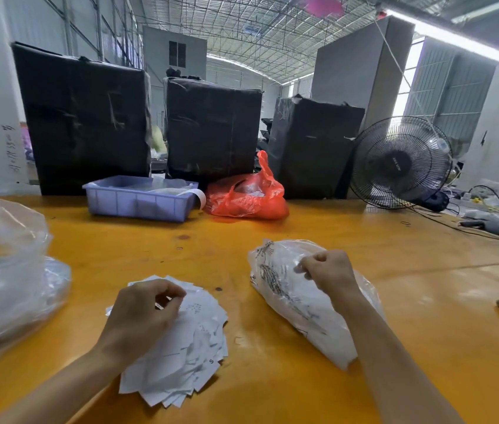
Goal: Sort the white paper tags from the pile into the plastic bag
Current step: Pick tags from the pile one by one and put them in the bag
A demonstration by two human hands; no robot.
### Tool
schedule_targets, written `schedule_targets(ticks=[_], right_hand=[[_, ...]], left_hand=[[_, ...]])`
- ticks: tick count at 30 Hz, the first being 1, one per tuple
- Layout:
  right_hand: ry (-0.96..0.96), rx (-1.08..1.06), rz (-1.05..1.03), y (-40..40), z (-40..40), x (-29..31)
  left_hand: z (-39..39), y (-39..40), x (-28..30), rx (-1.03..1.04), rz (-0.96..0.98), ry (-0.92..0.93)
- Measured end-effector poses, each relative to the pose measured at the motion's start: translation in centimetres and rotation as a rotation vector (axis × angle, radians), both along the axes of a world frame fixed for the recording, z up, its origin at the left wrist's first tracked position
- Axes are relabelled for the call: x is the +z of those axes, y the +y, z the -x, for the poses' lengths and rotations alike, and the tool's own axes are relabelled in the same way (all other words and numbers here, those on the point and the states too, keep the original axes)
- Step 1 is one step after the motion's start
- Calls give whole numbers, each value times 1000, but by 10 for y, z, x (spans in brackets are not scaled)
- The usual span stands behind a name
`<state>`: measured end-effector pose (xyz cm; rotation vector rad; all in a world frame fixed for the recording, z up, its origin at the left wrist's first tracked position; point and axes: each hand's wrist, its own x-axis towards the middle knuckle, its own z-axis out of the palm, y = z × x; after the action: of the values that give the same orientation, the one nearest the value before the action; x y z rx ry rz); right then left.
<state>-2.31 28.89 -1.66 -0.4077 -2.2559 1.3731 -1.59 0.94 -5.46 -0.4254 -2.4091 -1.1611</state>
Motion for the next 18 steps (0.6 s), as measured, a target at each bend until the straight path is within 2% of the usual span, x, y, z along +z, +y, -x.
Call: schedule_targets(ticks=[2,4,6,7,9,12,14,15,18], right_hand=[[120,12,190,-4,-3,5],[217,153,428,-12,-7,13],[272,352,598,-25,-13,18],[290,419,588,-36,-17,19],[358,470,399,-63,-21,15],[535,522,-128,-104,-27,0],[673,584,-544,-119,-29,-10],[723,607,-671,-122,-29,-13],[736,584,-728,-122,-28,-17]], left_hand=[[0,1,0,-6,-18,-5],[1,1,1,-30,-57,-21],[0,3,6,-105,-201,-129],[-3,5,12,-177,-341,-240],[-5,8,22,-317,-623,-531],[-8,8,35,-435,-786,-859],[-6,4,37,-462,-820,-885],[-5,2,38,-457,-827,-851],[-1,0,36,-385,-844,-731]])
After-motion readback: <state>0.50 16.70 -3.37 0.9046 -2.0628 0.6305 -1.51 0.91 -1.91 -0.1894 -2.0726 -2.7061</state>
